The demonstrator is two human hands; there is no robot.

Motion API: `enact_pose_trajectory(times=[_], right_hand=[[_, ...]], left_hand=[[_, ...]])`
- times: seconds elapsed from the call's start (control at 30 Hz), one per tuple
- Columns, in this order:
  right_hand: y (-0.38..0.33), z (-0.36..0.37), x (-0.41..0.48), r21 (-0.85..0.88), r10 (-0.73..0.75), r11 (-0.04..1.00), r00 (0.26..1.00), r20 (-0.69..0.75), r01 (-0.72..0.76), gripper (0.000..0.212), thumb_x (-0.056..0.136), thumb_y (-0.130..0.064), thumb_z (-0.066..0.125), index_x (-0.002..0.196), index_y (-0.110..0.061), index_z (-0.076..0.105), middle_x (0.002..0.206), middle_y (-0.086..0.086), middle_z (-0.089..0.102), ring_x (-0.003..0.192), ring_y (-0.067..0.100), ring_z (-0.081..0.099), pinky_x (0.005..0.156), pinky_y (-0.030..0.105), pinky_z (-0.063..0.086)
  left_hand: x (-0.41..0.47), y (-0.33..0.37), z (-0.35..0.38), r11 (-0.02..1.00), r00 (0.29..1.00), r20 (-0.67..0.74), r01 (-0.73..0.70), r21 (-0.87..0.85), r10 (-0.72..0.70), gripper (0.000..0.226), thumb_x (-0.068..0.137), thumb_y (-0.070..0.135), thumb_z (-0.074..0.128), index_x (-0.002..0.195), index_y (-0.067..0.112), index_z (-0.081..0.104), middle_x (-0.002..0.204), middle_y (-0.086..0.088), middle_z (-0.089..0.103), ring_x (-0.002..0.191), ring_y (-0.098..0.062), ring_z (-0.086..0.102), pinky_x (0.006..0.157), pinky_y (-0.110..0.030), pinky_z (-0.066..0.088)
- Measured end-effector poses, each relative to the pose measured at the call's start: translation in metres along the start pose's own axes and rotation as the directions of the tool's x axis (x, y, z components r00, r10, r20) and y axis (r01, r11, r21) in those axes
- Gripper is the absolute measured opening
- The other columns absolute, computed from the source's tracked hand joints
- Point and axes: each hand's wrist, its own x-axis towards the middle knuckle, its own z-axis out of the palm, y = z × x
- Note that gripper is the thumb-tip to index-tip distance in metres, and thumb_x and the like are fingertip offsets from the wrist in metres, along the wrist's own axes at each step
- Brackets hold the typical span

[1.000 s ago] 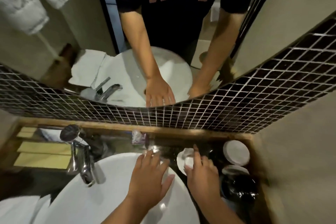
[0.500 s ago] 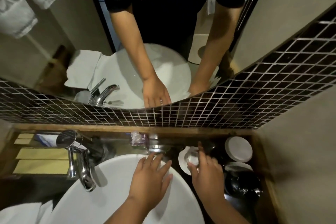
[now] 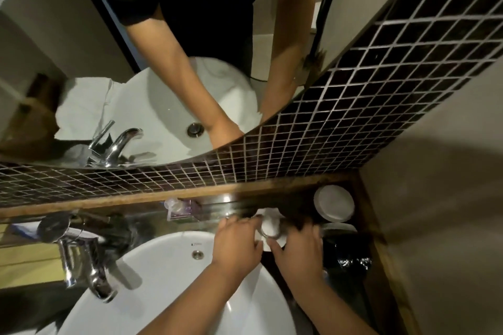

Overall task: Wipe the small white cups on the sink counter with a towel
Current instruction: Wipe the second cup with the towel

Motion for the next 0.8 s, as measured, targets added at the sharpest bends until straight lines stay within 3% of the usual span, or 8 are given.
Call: enact_pose_trajectory(times=[0.17,0.27,0.53,0.6,0.7,0.8], right_hand=[[-0.006,0.003,0.005,-0.063,-0.017,0.998,0.999,0.03,0.018,0.048,0.087,-0.05,0.064,0.13,-0.03,0.057,0.136,0.005,0.048,0.125,0.028,0.042,0.102,0.037,0.039],[-0.006,0.005,0.004,-0.052,-0.012,0.999,0.999,0.051,0.015,0.047,0.087,-0.046,0.063,0.131,-0.03,0.057,0.135,0.004,0.049,0.123,0.026,0.046,0.1,0.036,0.042],[-0.013,0.012,-0.004,0.063,-0.029,0.998,0.997,0.076,0.024,0.04,0.086,-0.043,0.061,0.123,-0.028,0.062,0.122,0.005,0.057,0.111,0.026,0.054,0.096,0.036,0.046],[-0.012,0.012,-0.008,0.039,-0.044,0.998,0.997,0.06,0.042,0.05,0.085,-0.044,0.064,0.132,-0.029,0.055,0.127,0.007,0.055,0.116,0.028,0.051,0.097,0.039,0.045],[-0.011,0.007,-0.014,-0.02,-0.079,0.997,0.994,0.081,0.081,0.077,0.085,-0.048,0.068,0.15,-0.029,0.03,0.142,0.007,0.046,0.128,0.028,0.043,0.104,0.039,0.041],[-0.009,0.001,-0.014,-0.097,-0.132,0.984,0.98,0.152,0.148,0.103,0.08,-0.057,0.071,0.156,-0.029,0.007,0.156,0.004,0.03,0.14,0.029,0.029,0.111,0.04,0.037]], left_hand=[[0.008,0.0,0.005,0.999,0.999,-0.015,0.03,0.014,-0.03,0.039,0.073,0.037,0.069,0.112,0.04,0.064,0.09,0.009,0.068,0.099,-0.017,0.054,0.076,-0.027,0.022],[0.011,0.0,0.008,0.999,0.999,-0.026,0.021,0.041,-0.02,0.04,0.066,0.038,0.073,0.105,0.039,0.067,0.084,0.008,0.068,0.092,-0.018,0.058,0.075,-0.029,0.027],[0.011,-0.015,0.007,1.0,1.0,-0.006,0.021,0.016,-0.02,0.033,0.076,0.043,0.059,0.108,0.041,0.064,0.098,0.017,0.071,0.099,-0.013,0.056,0.08,-0.03,0.033],[0.009,-0.018,0.004,1.0,1.0,-0.024,-0.006,-0.022,0.005,0.035,0.076,0.043,0.062,0.11,0.04,0.064,0.106,0.016,0.069,0.101,-0.015,0.057,0.083,-0.031,0.037],[0.0,-0.024,0.002,0.993,0.998,-0.051,-0.034,-0.111,0.029,0.052,0.071,0.038,0.067,0.122,0.039,0.058,0.13,0.008,0.055,0.107,-0.021,0.057,0.09,-0.037,0.047],[-0.004,-0.026,-0.002,0.994,0.999,0.027,-0.031,-0.103,0.034,0.066,0.07,0.045,0.061,0.135,0.041,0.047,0.141,0.012,0.045,0.114,-0.019,0.055,0.094,-0.035,0.047]])
